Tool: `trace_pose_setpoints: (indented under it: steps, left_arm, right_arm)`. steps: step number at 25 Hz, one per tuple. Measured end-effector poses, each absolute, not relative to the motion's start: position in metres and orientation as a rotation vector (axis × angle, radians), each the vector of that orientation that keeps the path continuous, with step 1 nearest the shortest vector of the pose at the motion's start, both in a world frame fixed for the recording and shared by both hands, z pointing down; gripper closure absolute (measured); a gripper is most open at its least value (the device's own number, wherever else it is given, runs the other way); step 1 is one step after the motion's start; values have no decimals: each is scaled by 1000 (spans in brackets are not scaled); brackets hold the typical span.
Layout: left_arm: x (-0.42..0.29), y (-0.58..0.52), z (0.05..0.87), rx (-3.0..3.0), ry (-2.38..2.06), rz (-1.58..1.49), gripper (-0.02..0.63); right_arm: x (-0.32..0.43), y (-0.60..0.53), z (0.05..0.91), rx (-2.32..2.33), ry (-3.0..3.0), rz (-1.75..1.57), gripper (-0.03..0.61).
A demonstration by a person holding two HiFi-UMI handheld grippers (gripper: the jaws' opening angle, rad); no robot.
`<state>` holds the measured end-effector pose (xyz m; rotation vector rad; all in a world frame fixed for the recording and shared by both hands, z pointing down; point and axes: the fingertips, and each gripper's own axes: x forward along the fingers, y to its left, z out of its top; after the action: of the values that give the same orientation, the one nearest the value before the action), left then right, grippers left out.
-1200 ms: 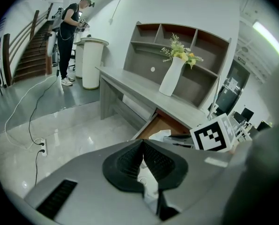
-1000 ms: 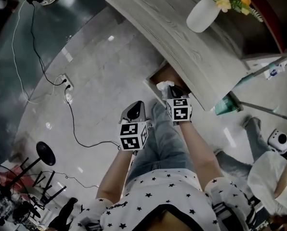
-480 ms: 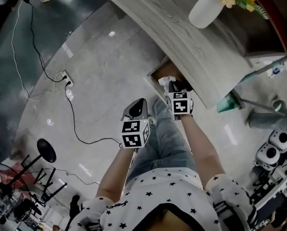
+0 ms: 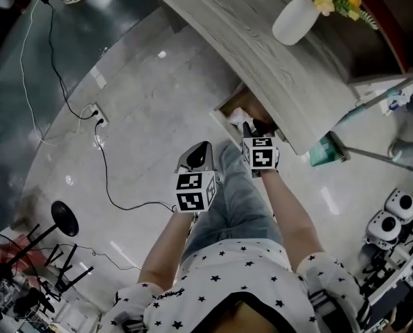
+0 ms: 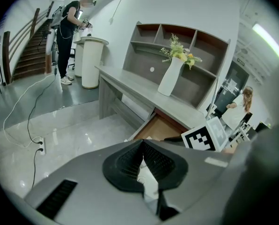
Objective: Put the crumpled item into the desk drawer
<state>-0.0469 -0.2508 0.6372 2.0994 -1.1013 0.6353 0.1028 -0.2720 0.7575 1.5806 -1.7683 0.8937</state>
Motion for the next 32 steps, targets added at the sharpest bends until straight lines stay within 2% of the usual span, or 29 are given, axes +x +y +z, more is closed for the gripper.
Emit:
trace_pose_setpoints:
  steps: [7, 32]
  left_arm:
    - [-53, -239, 617, 2136, -1109, 604, 601]
    - [-72, -177, 548, 2229, -1163, 508, 601]
  right_arm:
    - [90, -262, 709, 1643, -1861, 857, 485]
    - [54, -187, 573, 1765, -2091, 782, 584]
